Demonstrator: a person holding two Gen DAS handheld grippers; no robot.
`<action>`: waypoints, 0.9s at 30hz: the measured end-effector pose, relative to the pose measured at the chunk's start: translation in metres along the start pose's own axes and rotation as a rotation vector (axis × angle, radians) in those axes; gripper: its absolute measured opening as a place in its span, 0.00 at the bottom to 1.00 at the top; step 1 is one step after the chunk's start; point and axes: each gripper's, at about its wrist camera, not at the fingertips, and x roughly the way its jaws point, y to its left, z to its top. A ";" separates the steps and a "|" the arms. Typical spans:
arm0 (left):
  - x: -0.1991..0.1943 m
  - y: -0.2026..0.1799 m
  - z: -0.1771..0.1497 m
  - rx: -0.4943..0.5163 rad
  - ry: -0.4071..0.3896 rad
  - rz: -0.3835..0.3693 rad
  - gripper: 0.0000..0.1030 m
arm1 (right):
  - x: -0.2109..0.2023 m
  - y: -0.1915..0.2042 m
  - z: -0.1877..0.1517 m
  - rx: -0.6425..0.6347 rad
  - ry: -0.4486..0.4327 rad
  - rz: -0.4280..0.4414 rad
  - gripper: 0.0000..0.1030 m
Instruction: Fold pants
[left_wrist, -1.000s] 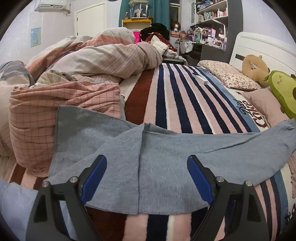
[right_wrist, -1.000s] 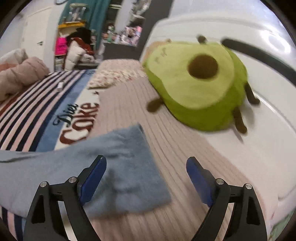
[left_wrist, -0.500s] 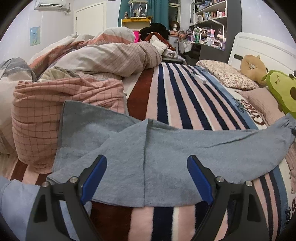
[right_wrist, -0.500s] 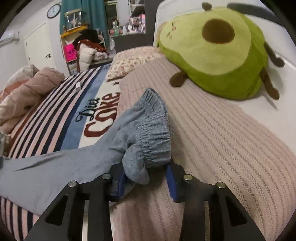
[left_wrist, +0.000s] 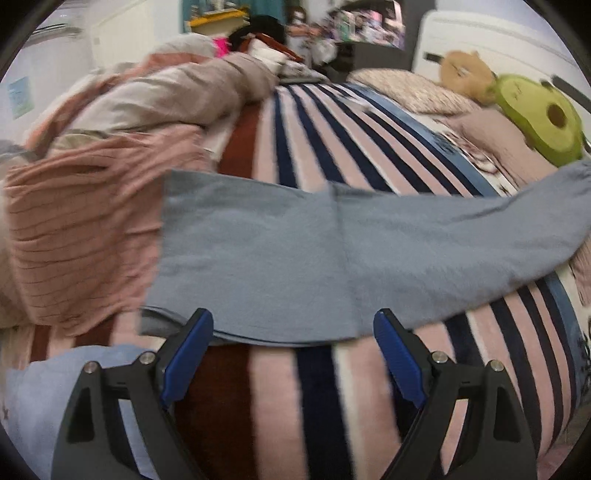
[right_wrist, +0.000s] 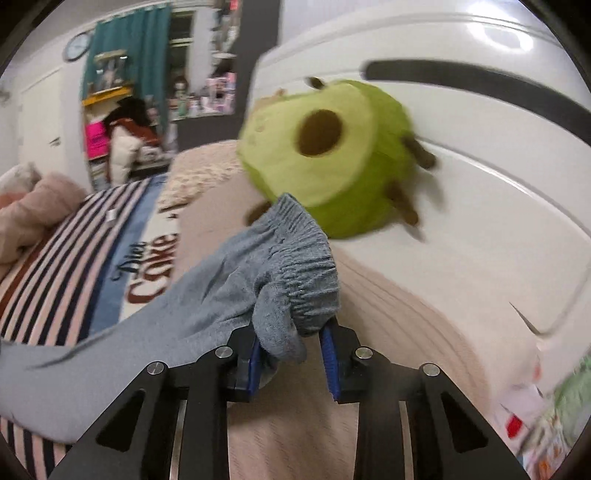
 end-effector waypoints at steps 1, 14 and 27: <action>0.005 -0.005 0.000 0.014 0.011 -0.017 0.84 | 0.003 -0.005 -0.003 0.004 0.042 0.003 0.35; 0.056 -0.016 -0.002 0.078 0.080 0.105 0.51 | -0.042 0.026 -0.038 -0.048 -0.043 0.035 0.65; 0.042 0.046 0.050 -0.101 -0.069 0.306 0.05 | -0.040 0.075 -0.044 -0.082 -0.034 0.187 0.65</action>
